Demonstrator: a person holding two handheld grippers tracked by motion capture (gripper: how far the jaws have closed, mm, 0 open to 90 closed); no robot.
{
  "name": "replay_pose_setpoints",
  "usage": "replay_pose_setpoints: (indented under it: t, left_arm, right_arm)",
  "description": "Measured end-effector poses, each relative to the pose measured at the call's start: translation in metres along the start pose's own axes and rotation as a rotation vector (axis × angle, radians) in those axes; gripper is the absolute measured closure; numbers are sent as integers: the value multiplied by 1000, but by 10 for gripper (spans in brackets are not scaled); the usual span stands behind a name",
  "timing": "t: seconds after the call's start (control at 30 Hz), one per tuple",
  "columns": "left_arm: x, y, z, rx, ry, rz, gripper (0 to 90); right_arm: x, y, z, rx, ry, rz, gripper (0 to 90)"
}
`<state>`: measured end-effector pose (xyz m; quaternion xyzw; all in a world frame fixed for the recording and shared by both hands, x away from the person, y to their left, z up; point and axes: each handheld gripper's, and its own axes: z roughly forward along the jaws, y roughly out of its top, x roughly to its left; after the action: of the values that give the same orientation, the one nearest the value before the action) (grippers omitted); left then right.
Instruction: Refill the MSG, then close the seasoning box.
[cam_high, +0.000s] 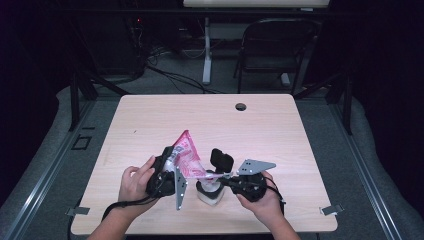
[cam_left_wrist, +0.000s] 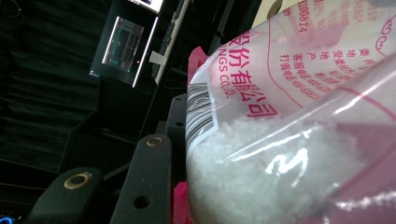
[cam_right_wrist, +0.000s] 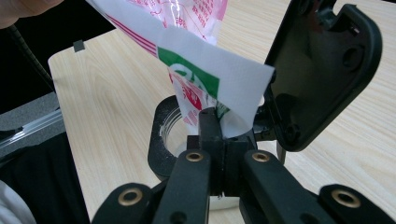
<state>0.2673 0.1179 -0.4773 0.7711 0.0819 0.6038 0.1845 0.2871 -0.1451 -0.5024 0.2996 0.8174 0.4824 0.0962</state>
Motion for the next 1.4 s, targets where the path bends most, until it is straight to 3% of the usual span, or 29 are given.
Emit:
replay_pose_setpoints:
  t: [1.07, 1.4]
  left_arm:
    - [2, 3, -1, -15, 11, 11, 701]
    - [2, 4, 0, -27, 10, -6, 701]
  right_arm:
    - [-1, -1, 0, 4, -1, 2, 900]
    - [-2, -1, 0, 6, -1, 3, 900]
